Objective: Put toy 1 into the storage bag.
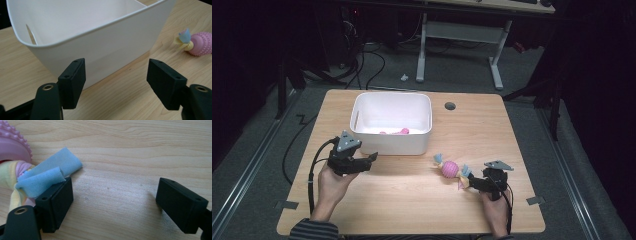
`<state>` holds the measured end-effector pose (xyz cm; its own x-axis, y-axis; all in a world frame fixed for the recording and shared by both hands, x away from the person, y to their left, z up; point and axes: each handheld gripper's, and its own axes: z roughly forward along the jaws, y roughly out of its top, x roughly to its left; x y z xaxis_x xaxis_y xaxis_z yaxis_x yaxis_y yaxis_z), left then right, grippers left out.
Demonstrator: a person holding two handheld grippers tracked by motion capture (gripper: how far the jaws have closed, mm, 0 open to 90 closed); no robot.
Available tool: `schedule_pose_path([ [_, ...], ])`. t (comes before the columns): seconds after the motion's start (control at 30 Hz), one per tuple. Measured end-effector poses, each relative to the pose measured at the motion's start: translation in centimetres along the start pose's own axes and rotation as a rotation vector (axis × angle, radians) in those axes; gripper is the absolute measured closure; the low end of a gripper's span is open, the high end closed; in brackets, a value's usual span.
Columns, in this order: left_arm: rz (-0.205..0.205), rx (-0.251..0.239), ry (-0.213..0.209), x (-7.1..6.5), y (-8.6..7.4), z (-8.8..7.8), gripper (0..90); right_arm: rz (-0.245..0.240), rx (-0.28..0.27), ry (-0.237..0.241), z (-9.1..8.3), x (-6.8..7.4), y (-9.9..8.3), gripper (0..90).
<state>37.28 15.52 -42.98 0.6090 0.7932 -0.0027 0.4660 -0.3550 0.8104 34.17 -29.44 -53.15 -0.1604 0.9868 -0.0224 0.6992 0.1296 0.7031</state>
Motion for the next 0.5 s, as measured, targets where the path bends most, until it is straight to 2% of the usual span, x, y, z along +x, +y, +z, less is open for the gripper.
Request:
schedule_pose_path([
  [0.3,-0.008,0.036,0.006,-0.4,-2.5,1.8,31.5,0.006,-0.002,0.001,0.0,0.0,0.0,14.1],
  [0.5,-0.03,0.05,-0.005,-0.5,-3.8,3.2,31.0,0.004,-0.003,0.001,0.0,0.0,0.0,14.2],
])
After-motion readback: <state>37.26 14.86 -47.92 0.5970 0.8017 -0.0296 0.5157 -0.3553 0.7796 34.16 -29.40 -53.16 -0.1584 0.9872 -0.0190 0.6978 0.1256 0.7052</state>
